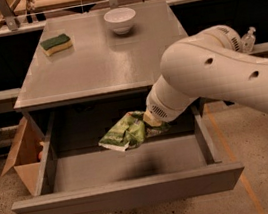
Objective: Place green jalapeno chip bag into top drawer
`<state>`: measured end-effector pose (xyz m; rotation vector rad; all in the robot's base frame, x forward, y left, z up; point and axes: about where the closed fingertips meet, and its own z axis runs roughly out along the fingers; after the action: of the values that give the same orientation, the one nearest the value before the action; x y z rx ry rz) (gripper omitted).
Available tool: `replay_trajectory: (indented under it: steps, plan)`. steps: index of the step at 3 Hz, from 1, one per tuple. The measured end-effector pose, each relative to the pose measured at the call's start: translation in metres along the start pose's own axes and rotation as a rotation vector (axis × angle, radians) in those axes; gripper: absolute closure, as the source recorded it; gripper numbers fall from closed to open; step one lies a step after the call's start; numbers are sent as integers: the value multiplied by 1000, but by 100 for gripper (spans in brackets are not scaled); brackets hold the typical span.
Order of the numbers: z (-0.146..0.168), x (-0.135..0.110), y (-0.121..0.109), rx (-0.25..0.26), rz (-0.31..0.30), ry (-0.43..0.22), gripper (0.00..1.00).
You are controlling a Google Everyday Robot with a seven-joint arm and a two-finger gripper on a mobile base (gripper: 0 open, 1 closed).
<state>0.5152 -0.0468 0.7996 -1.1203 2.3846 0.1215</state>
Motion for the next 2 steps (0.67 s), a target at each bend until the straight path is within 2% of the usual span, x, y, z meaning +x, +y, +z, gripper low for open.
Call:
replay_trajectory:
  steps: [1, 2]
  plan:
    - [24, 5, -3, -3, 16, 15, 100]
    - [58, 8, -6, -10, 52, -13, 100]
